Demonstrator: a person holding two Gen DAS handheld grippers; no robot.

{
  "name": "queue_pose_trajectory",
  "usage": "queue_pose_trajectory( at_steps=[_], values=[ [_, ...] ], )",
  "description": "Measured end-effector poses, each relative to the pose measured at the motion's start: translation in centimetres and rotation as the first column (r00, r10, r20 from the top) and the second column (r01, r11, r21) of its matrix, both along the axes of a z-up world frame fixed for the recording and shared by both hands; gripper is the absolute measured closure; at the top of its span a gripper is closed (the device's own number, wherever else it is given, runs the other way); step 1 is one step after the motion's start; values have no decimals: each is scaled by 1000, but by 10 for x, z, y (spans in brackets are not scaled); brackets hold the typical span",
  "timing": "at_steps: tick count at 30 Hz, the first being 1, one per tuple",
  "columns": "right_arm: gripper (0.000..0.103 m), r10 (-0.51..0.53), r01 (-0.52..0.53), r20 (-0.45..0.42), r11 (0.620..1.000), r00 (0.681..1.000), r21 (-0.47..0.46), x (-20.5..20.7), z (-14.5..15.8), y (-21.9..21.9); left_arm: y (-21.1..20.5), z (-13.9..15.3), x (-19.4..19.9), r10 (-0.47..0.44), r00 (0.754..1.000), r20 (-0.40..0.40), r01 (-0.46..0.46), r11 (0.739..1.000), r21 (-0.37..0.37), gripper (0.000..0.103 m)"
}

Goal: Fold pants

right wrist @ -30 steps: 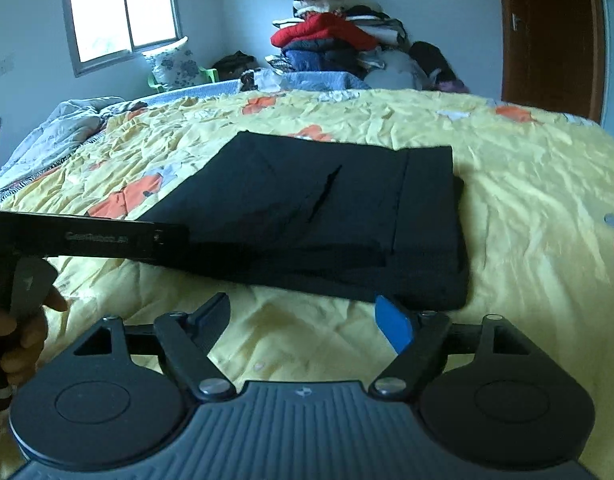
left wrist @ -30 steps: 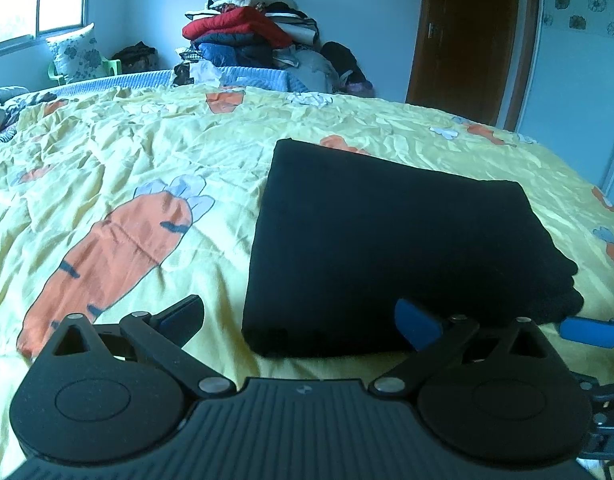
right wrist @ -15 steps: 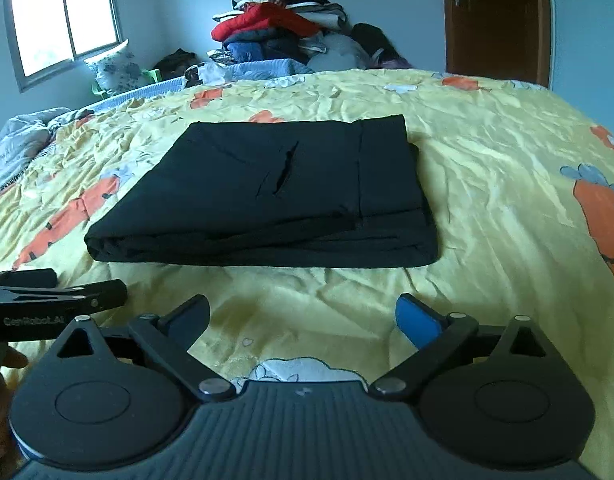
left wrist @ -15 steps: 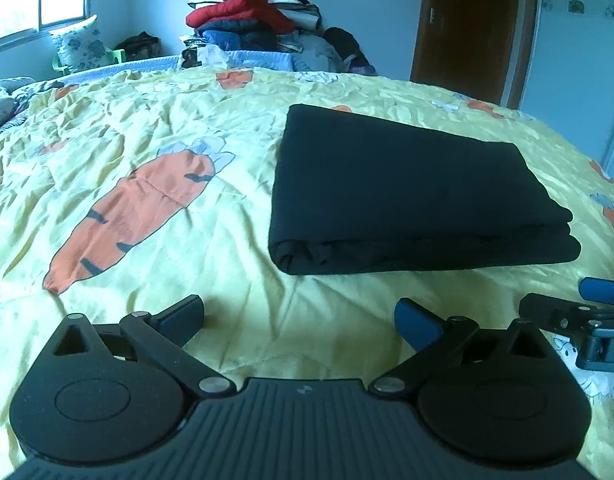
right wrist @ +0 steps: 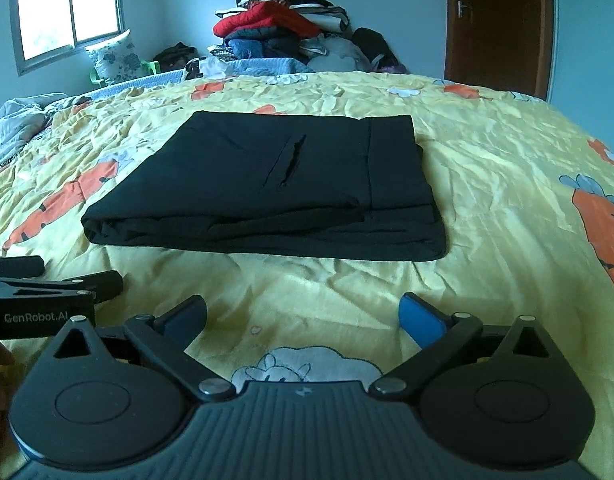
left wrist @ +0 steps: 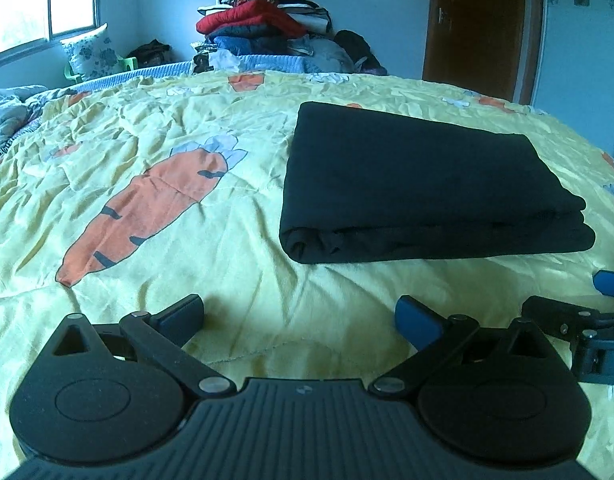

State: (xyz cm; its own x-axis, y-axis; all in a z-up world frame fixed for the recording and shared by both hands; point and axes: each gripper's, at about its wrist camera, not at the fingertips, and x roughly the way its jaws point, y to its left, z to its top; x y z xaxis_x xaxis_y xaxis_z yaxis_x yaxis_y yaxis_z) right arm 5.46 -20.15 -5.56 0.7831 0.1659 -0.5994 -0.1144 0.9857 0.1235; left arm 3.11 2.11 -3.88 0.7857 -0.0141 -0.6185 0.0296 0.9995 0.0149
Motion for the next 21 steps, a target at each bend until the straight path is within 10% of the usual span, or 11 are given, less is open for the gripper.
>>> queue_pose_trajectory(
  at_steps=[21],
  values=[
    [0,5,-5,-9,999,1000,-47,1,-1,7,1,-1,1,1,1000,-2,-1,1000,-6,0]
  ],
)
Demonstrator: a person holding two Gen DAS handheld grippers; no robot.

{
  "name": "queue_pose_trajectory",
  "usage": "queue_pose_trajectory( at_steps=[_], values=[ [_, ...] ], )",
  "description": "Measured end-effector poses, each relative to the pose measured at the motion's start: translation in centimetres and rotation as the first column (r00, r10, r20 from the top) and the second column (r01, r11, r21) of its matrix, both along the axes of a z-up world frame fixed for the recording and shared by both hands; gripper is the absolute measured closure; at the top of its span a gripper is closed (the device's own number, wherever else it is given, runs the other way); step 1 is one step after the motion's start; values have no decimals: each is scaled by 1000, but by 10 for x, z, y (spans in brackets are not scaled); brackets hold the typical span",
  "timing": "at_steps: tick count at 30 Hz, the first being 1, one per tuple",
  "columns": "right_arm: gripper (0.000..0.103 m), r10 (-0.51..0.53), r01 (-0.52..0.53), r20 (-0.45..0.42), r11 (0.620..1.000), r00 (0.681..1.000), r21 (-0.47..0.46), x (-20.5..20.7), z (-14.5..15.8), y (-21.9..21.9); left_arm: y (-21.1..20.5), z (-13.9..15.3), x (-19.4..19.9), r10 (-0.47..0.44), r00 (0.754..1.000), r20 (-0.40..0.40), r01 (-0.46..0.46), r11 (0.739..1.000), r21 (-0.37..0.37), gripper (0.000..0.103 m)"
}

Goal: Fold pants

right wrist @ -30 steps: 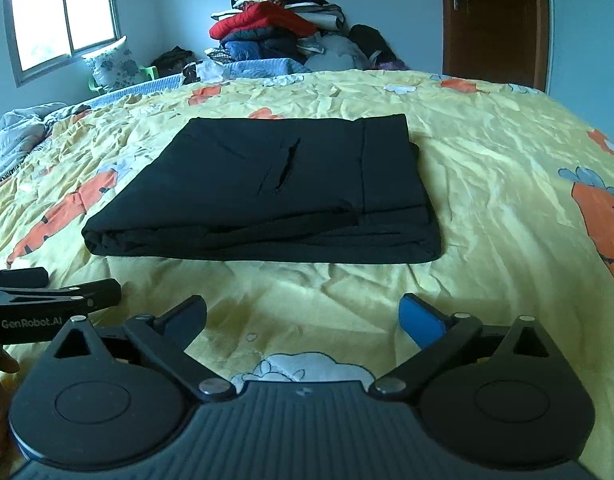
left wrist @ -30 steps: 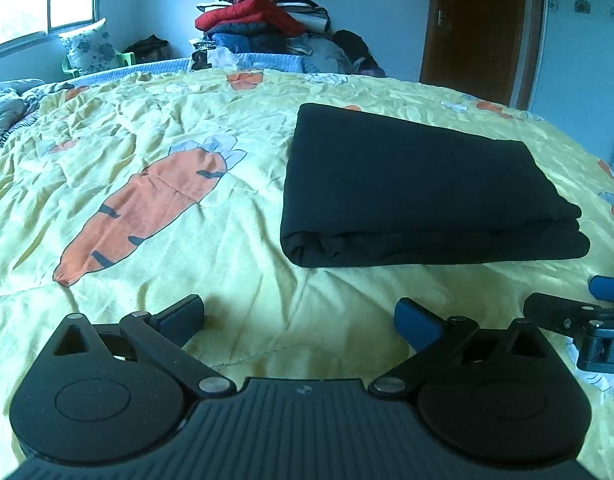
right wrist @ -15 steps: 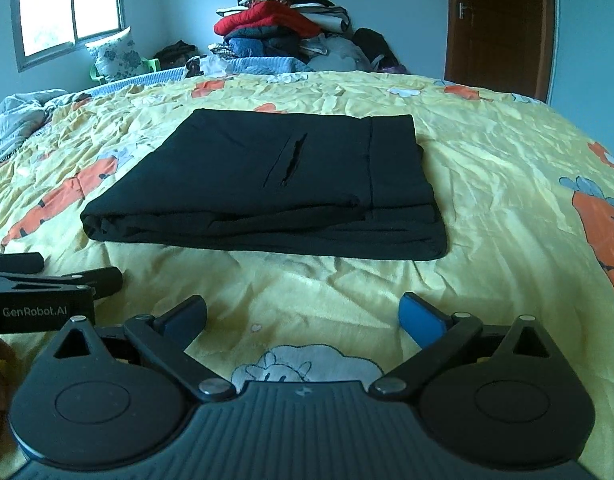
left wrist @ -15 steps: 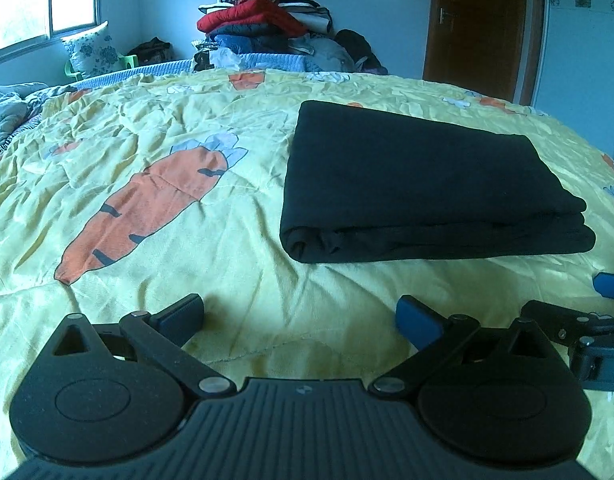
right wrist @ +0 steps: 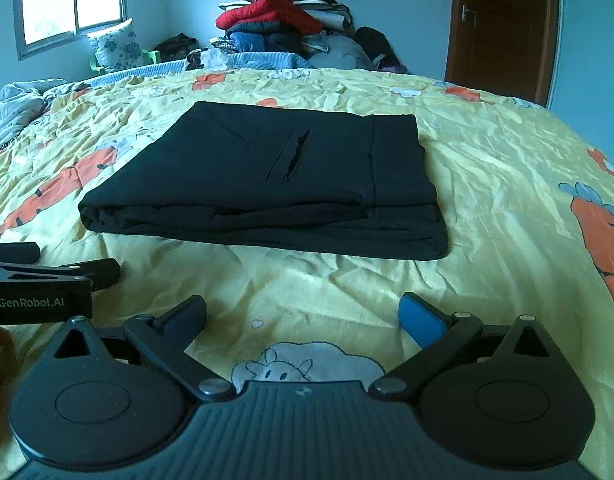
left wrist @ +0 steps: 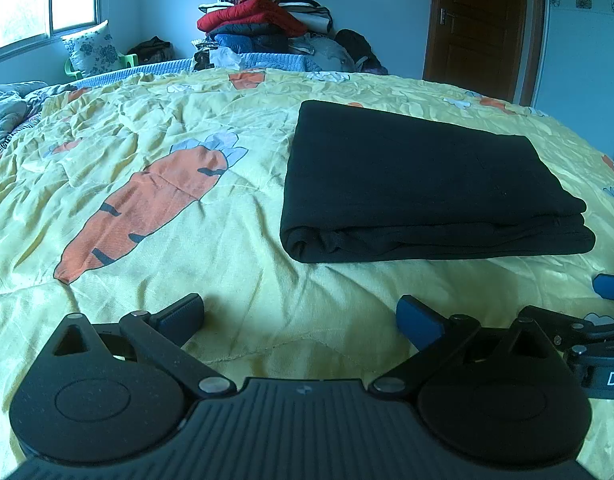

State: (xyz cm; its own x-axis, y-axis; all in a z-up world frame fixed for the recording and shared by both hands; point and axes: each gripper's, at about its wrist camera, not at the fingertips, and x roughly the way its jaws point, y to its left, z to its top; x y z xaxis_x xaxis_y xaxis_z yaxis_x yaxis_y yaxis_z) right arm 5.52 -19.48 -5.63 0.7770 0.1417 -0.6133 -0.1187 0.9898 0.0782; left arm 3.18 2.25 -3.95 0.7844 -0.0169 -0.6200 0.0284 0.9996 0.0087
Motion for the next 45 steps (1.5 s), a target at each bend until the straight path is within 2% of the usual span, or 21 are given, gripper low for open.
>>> queue_pose_trajectory(
  at_steps=[21,45],
  values=[
    [0,46,-46,-8,999,999,-20,7,-1,-2,0,0,0,0,1000,0,0,1000,0,0],
    [0,26,-26,9,999,1000,-21,7,-2,1,0,0,0,0,1000,0,0,1000,0,0]
  ],
)
